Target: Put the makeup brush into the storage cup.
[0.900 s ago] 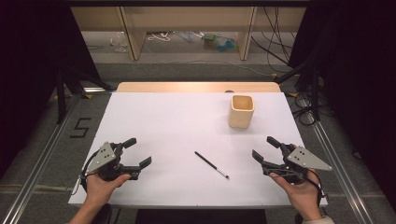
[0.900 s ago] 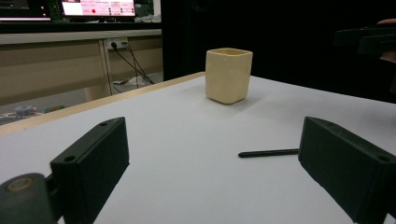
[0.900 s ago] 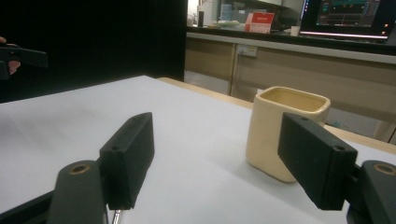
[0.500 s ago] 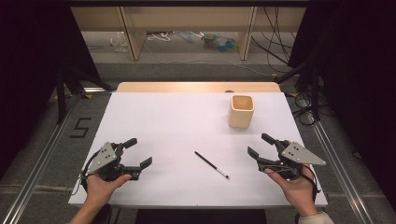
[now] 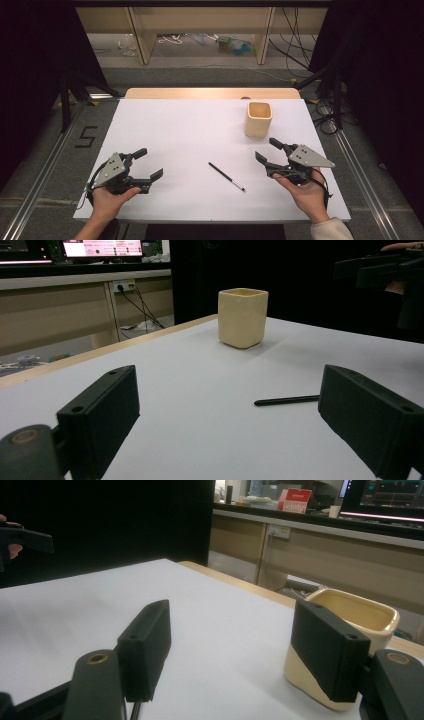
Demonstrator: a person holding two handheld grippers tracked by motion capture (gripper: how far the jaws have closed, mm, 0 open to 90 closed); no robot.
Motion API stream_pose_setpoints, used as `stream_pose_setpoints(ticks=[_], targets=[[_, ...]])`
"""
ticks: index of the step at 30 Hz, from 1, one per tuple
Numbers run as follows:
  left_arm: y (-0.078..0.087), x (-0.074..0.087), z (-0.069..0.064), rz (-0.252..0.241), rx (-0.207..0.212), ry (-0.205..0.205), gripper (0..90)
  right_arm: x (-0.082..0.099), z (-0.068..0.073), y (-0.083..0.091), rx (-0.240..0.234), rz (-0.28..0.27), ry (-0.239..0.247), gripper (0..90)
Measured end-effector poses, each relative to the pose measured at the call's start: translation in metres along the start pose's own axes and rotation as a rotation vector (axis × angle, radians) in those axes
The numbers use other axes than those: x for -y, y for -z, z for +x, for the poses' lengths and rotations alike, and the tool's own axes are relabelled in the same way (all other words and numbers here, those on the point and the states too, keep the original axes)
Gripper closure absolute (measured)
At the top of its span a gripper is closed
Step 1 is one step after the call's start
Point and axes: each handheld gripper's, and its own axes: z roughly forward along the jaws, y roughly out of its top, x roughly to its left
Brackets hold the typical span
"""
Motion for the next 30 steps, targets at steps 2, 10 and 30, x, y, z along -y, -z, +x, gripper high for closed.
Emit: stream_pose_setpoints(ticks=[2,10,30], targets=[[0.000,0.000,0.000,-0.002,-0.002,-0.003,9.4,-0.002,0.001,-0.004,-0.009,0.004,0.001,33.5],[0.000,0.000,0.000,-0.001,0.002,0.001,9.4,-0.007,0.002,-0.021,-0.028,0.008,0.010,33.2],[-0.001,0.000,-0.001,0.000,0.006,0.004,9.4,-0.018,0.008,-0.056,-0.055,0.026,0.018,33.1]])
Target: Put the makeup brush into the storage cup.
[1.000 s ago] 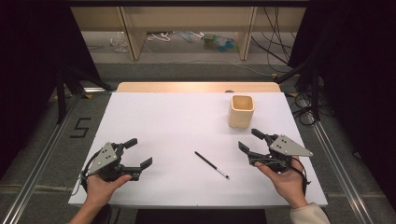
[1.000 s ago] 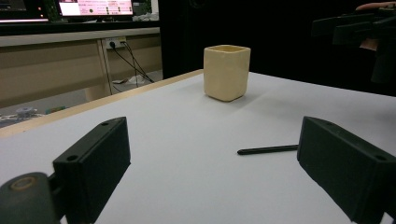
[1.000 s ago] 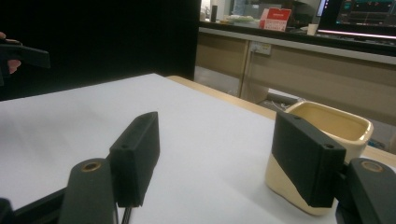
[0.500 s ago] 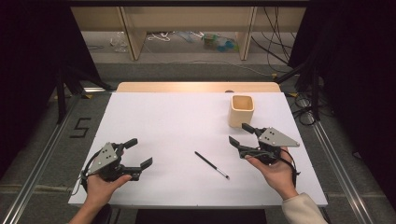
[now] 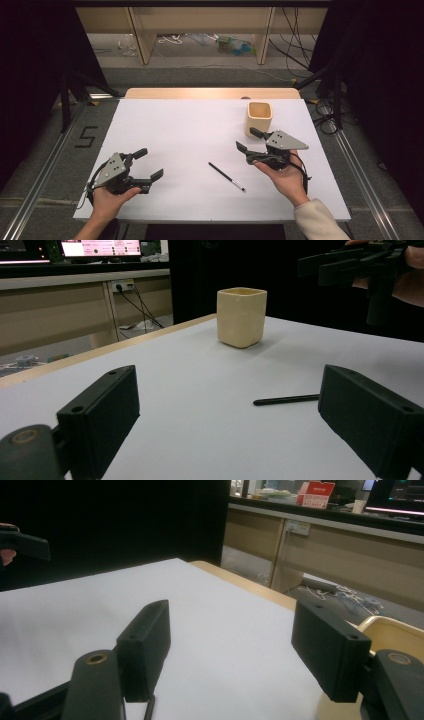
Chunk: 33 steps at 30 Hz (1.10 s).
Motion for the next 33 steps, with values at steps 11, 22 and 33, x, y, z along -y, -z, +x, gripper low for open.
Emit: stream_pose_setpoints(ticks=[11,22,33], targets=[[0.000,0.000,0.000,-0.002,0.000,-0.001,9.4,-0.006,0.004,-0.012,-0.023,-0.001,0.001,31.6],[0.000,0.000,0.000,0.001,-0.002,-0.005,9.4,-0.008,0.010,-0.025,-0.029,-0.008,-0.009,31.0],[-0.001,0.000,0.000,-0.006,-0.003,-0.011,9.4,-0.010,0.014,-0.032,-0.039,-0.021,-0.016,31.0]])
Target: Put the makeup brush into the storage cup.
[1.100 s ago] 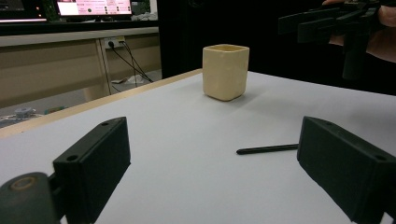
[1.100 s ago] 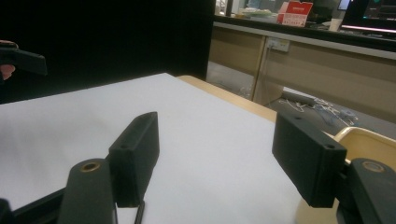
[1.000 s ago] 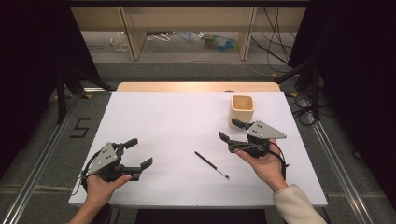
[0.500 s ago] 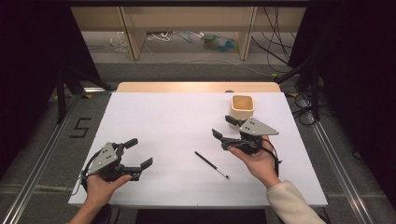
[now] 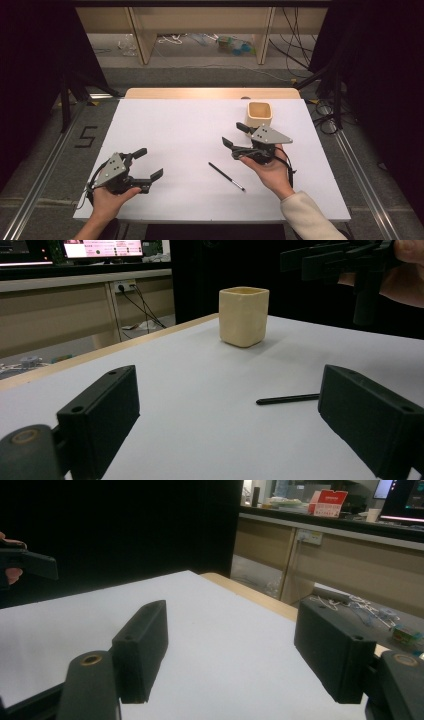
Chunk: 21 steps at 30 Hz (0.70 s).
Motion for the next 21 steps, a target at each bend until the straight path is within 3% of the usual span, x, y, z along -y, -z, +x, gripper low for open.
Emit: stream_pose_setpoints(ticks=[17,21], targets=[[0.000,0.000,0.001,0.002,0.003,-0.010,9.5,0.001,0.005,-0.010,-0.035,0.004,-0.007,30.9],[0.001,0.000,0.000,0.005,0.001,0.002,9.5,0.000,0.006,-0.012,-0.043,0.047,-0.011,31.1]])
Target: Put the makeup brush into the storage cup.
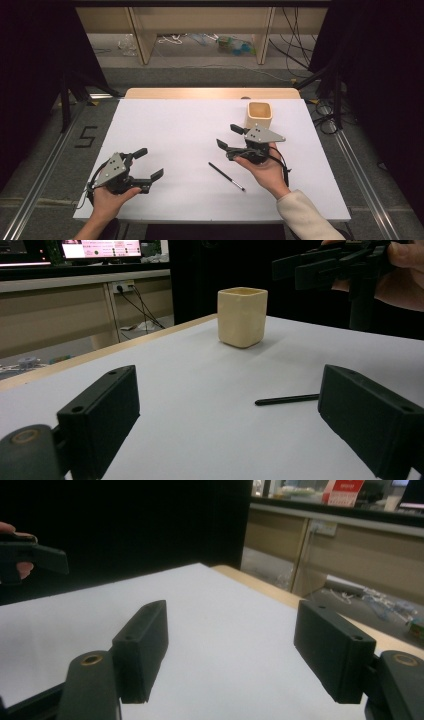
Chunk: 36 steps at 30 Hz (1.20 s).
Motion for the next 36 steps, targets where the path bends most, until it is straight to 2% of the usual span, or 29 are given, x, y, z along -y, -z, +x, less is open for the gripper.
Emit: stream_pose_setpoints(ticks=[3,5,6,10,12,15,16,17,20,22,23,25,26,31,33,35,36], targets=[[0.000,0.000,0.000,0.000,0.001,-0.001,9.5,-0.004,0.000,-0.001,-0.010,0.051,0.005,33.3],[0.000,0.000,0.000,0.000,0.001,-0.001,9.5,-0.008,-0.001,-0.002,0.010,0.092,0.023,33.9],[0.000,0.000,0.000,0.001,0.000,-0.001,9.5,-0.010,-0.002,-0.002,0.004,0.114,0.018,34.3],[0.000,0.000,0.000,0.004,0.000,0.000,9.5,-0.016,-0.004,-0.005,-0.010,0.227,0.017,35.9],[0.000,0.001,0.000,0.005,0.000,0.002,9.5,-0.019,-0.006,-0.007,-0.014,0.332,0.021,37.6],[-0.001,0.001,0.000,0.006,0.000,0.001,9.5,-0.017,-0.008,-0.013,-0.058,0.519,0.017,37.5],[0.000,0.001,0.000,0.006,0.001,0.001,9.6,-0.015,-0.007,-0.016,-0.052,0.538,0.013,38.3],[0.000,0.001,0.000,0.006,0.001,0.001,9.6,-0.014,-0.007,-0.018,-0.062,0.612,-0.006,38.5],[-0.001,0.001,0.000,0.008,0.002,0.001,9.6,-0.009,-0.004,-0.023,-0.079,0.752,-0.015,42.5],[-0.001,0.001,0.000,0.009,0.004,-0.001,9.6,-0.006,-0.001,-0.027,-0.110,0.843,-0.043,43.1],[-0.001,0.001,0.000,0.011,0.004,-0.002,9.6,-0.004,0.001,-0.028,-0.128,0.876,-0.038,45.3],[-0.001,0.001,0.000,0.010,0.004,-0.001,9.6,0.000,0.003,-0.032,-0.133,0.903,-0.053,48.6],[-0.001,0.001,0.000,0.010,0.004,-0.001,9.6,0.001,0.004,-0.033,-0.138,0.942,-0.060,48.7],[-0.001,0.001,0.000,0.011,0.006,-0.002,9.6,0.008,0.010,-0.040,-0.150,1.074,-0.024,54.5],[-0.001,0.001,0.000,0.012,0.006,-0.002,9.6,0.009,0.013,-0.044,-0.146,1.120,-0.030,56.0],[-0.001,0.001,0.000,0.009,0.006,-0.001,9.6,0.012,0.014,-0.047,-0.149,1.142,-0.005,55.4],[-0.001,0.001,0.000,0.010,0.006,-0.002,9.6,0.013,0.016,-0.049,-0.152,1.152,-0.022,55.1]])
